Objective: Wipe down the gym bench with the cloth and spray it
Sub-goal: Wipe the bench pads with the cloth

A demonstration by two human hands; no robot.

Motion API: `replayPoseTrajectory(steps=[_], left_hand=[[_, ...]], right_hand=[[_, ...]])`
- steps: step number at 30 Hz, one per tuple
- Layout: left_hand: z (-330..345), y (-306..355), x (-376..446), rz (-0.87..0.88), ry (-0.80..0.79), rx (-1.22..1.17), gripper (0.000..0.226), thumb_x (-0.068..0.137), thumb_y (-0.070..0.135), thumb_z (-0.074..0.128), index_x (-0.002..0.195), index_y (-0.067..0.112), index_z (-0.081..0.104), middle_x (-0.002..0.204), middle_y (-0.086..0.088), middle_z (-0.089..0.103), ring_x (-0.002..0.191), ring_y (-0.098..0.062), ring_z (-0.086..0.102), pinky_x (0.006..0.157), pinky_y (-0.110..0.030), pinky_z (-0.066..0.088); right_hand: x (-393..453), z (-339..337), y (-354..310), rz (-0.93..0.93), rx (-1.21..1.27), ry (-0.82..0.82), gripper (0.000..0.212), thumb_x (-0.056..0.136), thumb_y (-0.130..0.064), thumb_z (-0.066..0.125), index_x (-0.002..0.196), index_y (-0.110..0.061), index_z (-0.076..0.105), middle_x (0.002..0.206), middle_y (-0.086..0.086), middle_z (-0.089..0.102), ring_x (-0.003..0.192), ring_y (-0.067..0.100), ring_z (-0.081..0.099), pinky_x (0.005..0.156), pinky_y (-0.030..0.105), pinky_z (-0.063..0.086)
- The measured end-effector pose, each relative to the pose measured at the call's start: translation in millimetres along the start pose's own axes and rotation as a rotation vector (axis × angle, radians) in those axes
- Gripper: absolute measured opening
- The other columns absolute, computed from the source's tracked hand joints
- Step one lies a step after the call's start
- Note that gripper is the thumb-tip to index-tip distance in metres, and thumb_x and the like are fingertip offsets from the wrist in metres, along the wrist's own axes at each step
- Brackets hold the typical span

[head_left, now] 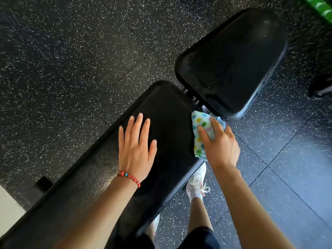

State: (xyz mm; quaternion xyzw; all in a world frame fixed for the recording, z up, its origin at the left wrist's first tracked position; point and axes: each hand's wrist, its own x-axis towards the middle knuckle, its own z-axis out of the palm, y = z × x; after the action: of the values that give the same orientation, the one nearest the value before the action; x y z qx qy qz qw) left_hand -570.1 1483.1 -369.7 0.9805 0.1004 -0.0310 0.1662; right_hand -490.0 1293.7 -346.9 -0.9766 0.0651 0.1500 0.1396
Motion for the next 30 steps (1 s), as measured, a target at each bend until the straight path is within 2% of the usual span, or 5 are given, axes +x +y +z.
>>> replayPoseTrajectory(steps=[9, 13, 19, 23, 30], left_hand=[[-7, 51, 57, 0.051, 0.049, -0.013, 0.049, 0.092, 0.03, 0.036, 0.133, 0.003, 0.046, 0.144, -0.015, 0.04, 0.134, -0.034, 0.031, 0.107, -0.053, 0.023], [5, 85, 80, 0.025, 0.048, -0.027, 0.049, 0.092, 0.029, 0.037, 0.132, 0.003, 0.046, 0.143, -0.015, 0.041, 0.134, -0.033, 0.031, 0.107, -0.052, 0.023], [25, 135, 121, -0.032, 0.015, -0.01, 0.05, 0.092, 0.03, 0.036, 0.133, 0.004, 0.046, 0.143, -0.015, 0.042, 0.133, -0.034, 0.034, 0.106, -0.053, 0.027], [39, 151, 145, -0.031, -0.015, 0.014, 0.051, 0.092, 0.03, 0.036, 0.133, 0.004, 0.046, 0.143, -0.016, 0.041, 0.133, -0.035, 0.036, 0.104, -0.055, 0.03], [55, 142, 170, -0.015, -0.06, 0.069, 0.054, 0.09, 0.031, 0.035, 0.137, 0.005, 0.041, 0.146, -0.017, 0.036, 0.133, -0.036, 0.034, 0.104, -0.055, 0.031]], right_hand=[[68, -50, 17, 0.064, 0.3, 0.204, 0.047, 0.084, -0.046, 0.058, 0.127, -0.028, 0.053, 0.122, 0.013, 0.056, 0.103, 0.032, 0.055, 0.082, 0.034, 0.041], [112, -56, 32, -0.09, 0.2, 0.222, 0.046, 0.085, -0.046, 0.059, 0.126, -0.025, 0.054, 0.118, 0.016, 0.056, 0.096, 0.036, 0.057, 0.074, 0.036, 0.045], [163, -46, 50, -0.398, 0.009, 0.202, 0.05, 0.083, -0.051, 0.049, 0.112, -0.013, 0.063, 0.077, 0.015, 0.055, 0.063, 0.031, 0.056, 0.044, 0.03, 0.044], [196, -48, 62, -0.538, -0.059, 0.231, 0.049, 0.084, -0.051, 0.048, 0.11, -0.014, 0.066, 0.071, 0.015, 0.054, 0.058, 0.031, 0.055, 0.041, 0.031, 0.043], [300, -92, 73, -0.167, -0.007, 0.187, 0.055, 0.09, -0.053, 0.046, 0.136, -0.024, 0.043, 0.117, 0.021, 0.049, 0.104, 0.038, 0.049, 0.076, 0.041, 0.042]])
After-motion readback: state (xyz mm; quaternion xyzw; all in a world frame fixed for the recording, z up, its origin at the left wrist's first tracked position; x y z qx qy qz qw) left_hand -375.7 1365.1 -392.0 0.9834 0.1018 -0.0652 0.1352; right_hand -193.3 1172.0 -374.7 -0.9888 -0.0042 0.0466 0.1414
